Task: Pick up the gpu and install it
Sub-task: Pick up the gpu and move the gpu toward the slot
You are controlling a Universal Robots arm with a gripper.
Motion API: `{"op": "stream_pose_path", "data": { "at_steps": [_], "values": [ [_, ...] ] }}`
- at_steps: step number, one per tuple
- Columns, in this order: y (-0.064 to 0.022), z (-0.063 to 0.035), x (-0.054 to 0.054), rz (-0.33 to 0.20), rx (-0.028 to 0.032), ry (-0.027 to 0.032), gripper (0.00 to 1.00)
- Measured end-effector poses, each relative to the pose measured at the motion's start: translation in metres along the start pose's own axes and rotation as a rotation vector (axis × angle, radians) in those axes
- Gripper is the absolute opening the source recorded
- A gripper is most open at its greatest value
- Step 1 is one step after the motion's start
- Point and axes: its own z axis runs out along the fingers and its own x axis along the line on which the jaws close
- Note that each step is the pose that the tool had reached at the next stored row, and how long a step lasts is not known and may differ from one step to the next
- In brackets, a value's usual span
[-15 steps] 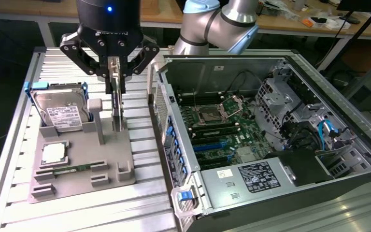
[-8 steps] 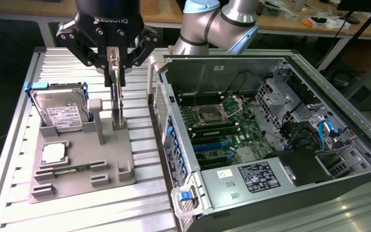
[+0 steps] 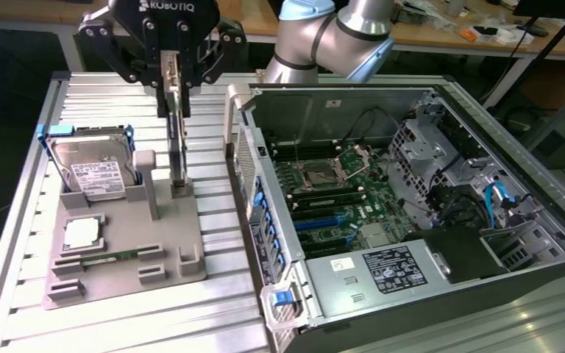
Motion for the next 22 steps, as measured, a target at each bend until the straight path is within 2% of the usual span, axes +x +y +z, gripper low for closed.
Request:
{"op": "stream_pose_path", "data": {
  "at_steps": [5, 11, 22],
  "values": [
    [0.0002, -0.0104, 0.0, 0.0, 0.0, 0.0, 0.27],
    [-0.0002, -0.0106, -0.001, 0.0, 0.0008, 0.0001, 0.27],
    [-0.0008, -0.0092, -0.021, 0.0, 0.0008, 0.0, 0.27]
  ]
}}
